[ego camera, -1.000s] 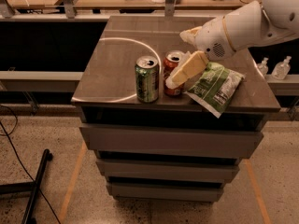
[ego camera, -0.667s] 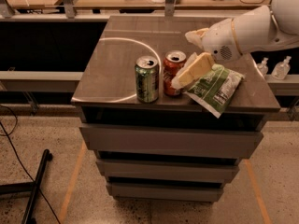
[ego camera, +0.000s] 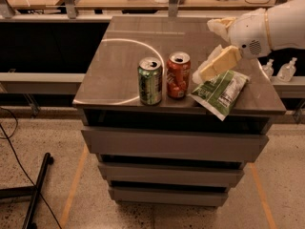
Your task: Move coke can near green can
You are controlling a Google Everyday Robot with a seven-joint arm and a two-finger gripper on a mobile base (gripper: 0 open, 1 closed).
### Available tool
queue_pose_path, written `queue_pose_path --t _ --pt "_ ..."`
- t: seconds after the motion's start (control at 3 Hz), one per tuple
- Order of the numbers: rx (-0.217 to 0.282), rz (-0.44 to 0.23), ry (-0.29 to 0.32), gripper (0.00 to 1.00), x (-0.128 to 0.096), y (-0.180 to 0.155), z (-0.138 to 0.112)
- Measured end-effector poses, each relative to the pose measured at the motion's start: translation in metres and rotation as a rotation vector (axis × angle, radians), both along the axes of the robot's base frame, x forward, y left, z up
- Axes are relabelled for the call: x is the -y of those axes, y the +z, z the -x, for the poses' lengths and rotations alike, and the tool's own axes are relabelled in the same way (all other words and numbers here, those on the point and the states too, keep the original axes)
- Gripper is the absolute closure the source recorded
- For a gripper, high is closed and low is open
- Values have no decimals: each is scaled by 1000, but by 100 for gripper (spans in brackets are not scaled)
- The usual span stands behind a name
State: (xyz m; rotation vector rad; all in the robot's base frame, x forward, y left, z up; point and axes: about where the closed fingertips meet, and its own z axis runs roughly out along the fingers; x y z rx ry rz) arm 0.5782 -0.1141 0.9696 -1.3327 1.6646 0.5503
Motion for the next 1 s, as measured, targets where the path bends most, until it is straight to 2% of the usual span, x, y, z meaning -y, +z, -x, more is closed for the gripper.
queue_pose_path --t 0.33,0.67,1.0 --pt "0 0 0 0 0 0 0" --pt "6 -36 18 0 5 1 -3" --pt "23 -67 10 0 16 7 -4"
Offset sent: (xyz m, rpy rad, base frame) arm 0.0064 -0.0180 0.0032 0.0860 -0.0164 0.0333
